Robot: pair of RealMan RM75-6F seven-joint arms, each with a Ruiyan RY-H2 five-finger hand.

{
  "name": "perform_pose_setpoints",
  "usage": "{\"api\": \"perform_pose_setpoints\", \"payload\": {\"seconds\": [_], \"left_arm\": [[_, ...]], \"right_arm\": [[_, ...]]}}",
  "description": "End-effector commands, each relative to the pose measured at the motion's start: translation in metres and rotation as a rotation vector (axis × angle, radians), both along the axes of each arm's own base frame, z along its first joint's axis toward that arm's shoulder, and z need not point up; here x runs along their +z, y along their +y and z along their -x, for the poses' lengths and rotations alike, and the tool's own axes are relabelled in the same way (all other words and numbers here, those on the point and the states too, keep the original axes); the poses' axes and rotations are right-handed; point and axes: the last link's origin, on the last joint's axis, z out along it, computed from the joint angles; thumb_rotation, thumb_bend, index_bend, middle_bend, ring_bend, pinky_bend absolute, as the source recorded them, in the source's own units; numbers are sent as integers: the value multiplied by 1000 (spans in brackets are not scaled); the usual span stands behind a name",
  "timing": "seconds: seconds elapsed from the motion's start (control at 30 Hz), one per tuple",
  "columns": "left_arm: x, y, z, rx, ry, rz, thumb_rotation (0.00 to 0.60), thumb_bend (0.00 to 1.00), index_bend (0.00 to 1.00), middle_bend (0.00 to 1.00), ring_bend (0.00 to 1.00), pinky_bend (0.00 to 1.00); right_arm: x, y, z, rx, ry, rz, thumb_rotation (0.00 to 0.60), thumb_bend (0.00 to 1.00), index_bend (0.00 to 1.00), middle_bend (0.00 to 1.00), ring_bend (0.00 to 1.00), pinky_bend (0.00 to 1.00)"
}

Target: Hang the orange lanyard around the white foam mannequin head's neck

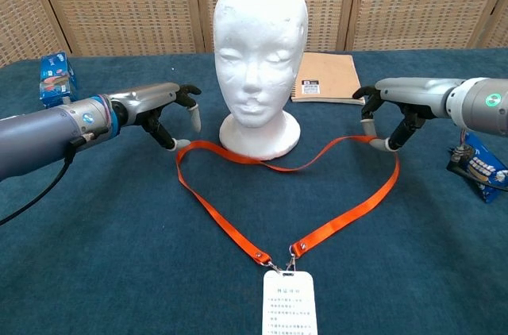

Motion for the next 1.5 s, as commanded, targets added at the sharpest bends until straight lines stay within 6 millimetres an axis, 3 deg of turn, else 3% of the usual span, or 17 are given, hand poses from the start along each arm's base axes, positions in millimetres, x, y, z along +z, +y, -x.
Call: {"api": "perform_pose_setpoints", "payload": {"seconds": [0.03,0.3,0.63,0.8,1.1,1.27,1.5], "left_arm": [[-5,1,-2,9,-8,8,600,370,463,0,0,0],[-15,3,-2,17,1,13,600,370,475,0,0,0],[-26,2,-4,17,7,21,600,380,628,0,0,0],[-25,-1,-5,-3,2,8,600,380,655,0,0,0],[-1,-22,6,-111,-10,-45,600,383,684,0,0,0],[23,-43,18,-181,-47,-85,600,383,696,0,0,0],[58,-69,20,-298,-114,-126,600,383,706,0,0,0]], "right_arm": [[-2,0,0,3,0,-2,600,672,700,50,0,0],[-1,-2,3,-3,-9,-1,600,671,702,50,0,0],[-1,-2,5,-3,-23,-5,600,672,703,50,0,0],[2,0,5,5,-30,-5,600,672,704,50,0,0],[9,16,0,50,-44,-11,600,670,706,50,0,0],[20,30,-11,107,-73,3,600,671,707,55,0,0],[40,48,-31,205,-144,35,600,672,708,63,0,0]]}}
